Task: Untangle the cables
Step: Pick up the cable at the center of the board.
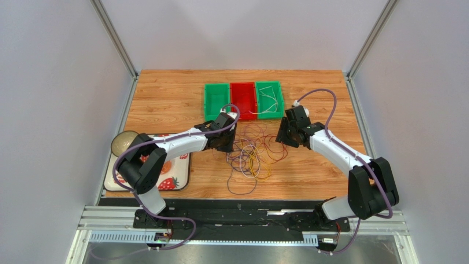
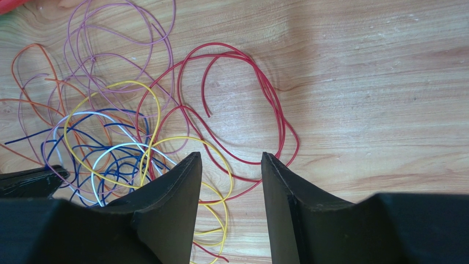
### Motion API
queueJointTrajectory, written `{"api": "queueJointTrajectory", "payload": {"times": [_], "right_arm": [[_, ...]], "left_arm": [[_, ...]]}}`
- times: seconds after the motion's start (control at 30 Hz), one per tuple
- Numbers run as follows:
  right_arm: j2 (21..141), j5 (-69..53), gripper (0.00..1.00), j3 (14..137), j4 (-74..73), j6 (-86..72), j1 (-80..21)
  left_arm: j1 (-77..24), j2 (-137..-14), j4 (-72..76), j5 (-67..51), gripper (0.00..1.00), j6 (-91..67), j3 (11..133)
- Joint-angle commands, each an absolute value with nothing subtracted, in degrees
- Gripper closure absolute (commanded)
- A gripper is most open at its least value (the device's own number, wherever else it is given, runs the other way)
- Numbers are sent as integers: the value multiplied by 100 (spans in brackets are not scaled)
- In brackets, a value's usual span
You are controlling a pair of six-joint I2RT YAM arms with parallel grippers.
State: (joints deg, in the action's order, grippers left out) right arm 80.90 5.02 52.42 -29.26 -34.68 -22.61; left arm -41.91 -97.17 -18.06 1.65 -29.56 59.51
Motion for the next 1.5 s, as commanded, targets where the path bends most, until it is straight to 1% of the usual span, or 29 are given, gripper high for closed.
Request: {"api": "queueJointTrajectory", "payload": {"times": [0.0, 0.13, 0.23, 0.47, 0.53, 0.57, 0.67, 0.8, 0.9, 1.0, 1.2, 1.47], "right_arm": [[8148, 510, 52, 5282, -2707, -3419, -2232], [8156, 519, 52, 5282, -2716, -3428, -2215], [8174, 545, 52, 5282, -2733, -3437, -2215], [8314, 510, 53, 5265, -2707, -3463, -2215], [8410, 527, 53, 5282, -2698, -3463, -2215], [8455, 571, 53, 5282, -2716, -3445, -2206], [8630, 694, 53, 5343, -2751, -3410, -2206], [8841, 782, 53, 5396, -2760, -3384, -2206], [9017, 826, 53, 5475, -2769, -3384, -2206], [9140, 940, 54, 5563, -2821, -3366, -2206], [9211, 1256, 55, 5721, -2979, -3314, -2197], [8903, 1476, 55, 5678, -3172, -3235, -2197]], "left_arm": [[-4210, -9124, -2398, 588, 100, -2822, 6362], [-4210, -8308, -2987, 1063, 100, -2716, 6460], [-4210, -7964, -3190, 1274, 100, -2742, 6320], [-4210, -7927, -2954, 1046, 99, -3076, 5626], [-4210, -7989, -2927, 1002, 87, -3164, 5502], [-4210, -8007, -2927, 967, 69, -3181, 5485], [-4210, -7919, -2918, 940, 50, -3208, 5432], [-4210, -7717, -2979, 975, 41, -3164, 5431], [-4210, -7621, -3076, 976, 38, -3155, 5458], [-4210, -7463, -3120, 975, 37, -3164, 5423], [-4210, -7356, -3120, 1037, 37, -3155, 5326], [-4210, -7242, -3085, 1011, 38, -3138, 5326]]}}
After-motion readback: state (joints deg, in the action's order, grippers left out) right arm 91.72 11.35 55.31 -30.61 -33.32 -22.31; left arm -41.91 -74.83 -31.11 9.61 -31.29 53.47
